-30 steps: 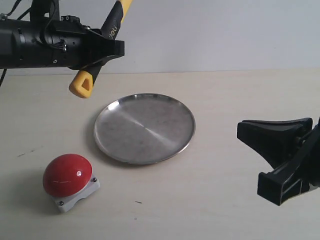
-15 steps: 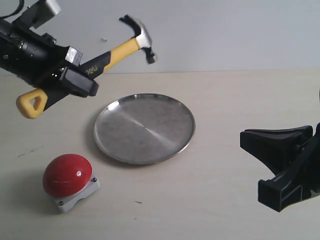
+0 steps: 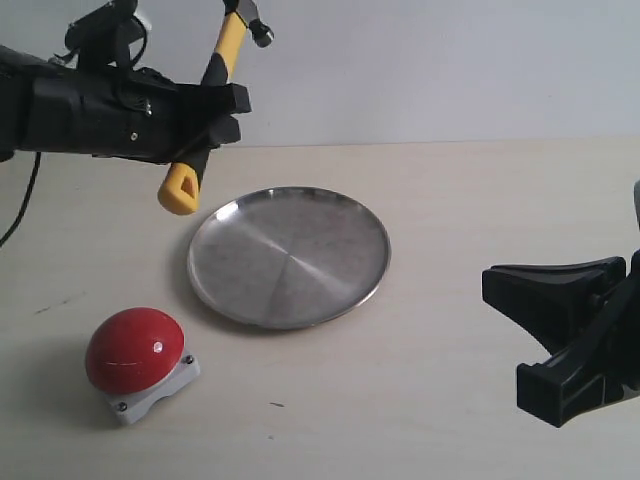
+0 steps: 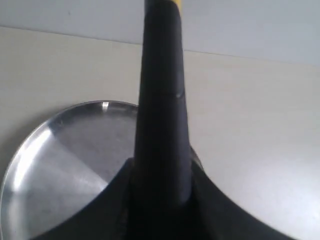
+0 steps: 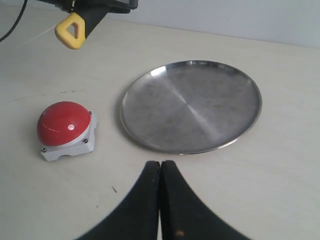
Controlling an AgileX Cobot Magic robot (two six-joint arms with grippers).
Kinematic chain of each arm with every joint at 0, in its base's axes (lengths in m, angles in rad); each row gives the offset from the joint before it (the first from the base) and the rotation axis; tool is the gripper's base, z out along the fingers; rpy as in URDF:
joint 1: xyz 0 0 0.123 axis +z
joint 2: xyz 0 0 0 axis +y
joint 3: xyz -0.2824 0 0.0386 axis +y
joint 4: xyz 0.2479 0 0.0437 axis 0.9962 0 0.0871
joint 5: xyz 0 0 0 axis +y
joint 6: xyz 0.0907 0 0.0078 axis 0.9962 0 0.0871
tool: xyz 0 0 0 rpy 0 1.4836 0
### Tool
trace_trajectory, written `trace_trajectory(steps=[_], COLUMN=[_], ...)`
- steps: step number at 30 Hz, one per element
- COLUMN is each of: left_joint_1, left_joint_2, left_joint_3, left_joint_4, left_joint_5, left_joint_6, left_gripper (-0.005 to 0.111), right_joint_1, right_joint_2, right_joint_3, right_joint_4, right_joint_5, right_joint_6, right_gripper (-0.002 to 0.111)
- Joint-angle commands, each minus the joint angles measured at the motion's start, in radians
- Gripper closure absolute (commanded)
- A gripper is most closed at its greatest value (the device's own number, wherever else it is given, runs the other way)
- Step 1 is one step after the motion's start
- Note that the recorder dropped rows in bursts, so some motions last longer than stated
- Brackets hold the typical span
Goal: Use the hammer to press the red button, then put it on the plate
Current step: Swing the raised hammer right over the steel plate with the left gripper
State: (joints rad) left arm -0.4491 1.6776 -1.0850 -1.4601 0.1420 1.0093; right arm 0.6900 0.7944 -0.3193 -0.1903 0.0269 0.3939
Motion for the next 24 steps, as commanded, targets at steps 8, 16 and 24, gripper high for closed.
trace_trajectory(steps=[8, 16, 24], left_joint_1=[0.104, 0.200, 0.083], left_joint_2=[-0.058, 0.023, 0.114], left_joint_3=[-0.128, -0.107, -0.059], left_joint_4=[-0.048, -0.232, -0.284], left_joint_5=[0.349, 0.808, 0.422], left_joint_6=[0.107, 0.197, 0.286], left_gripper=[0.107, 0.107, 0.107], right_joint_1=[0.002, 0.002, 0.002], right_joint_2=[-0.003, -0.003, -0.003], right_joint_3=[0.005, 0.005, 0.005], right_joint_4=[-0.007, -0.007, -0.007], right_joint_5=[-0.011, -0.009, 0.009], right_joint_6=[-0.008, -0.008, -0.006], right_gripper=[0.108, 0.108, 0.108])
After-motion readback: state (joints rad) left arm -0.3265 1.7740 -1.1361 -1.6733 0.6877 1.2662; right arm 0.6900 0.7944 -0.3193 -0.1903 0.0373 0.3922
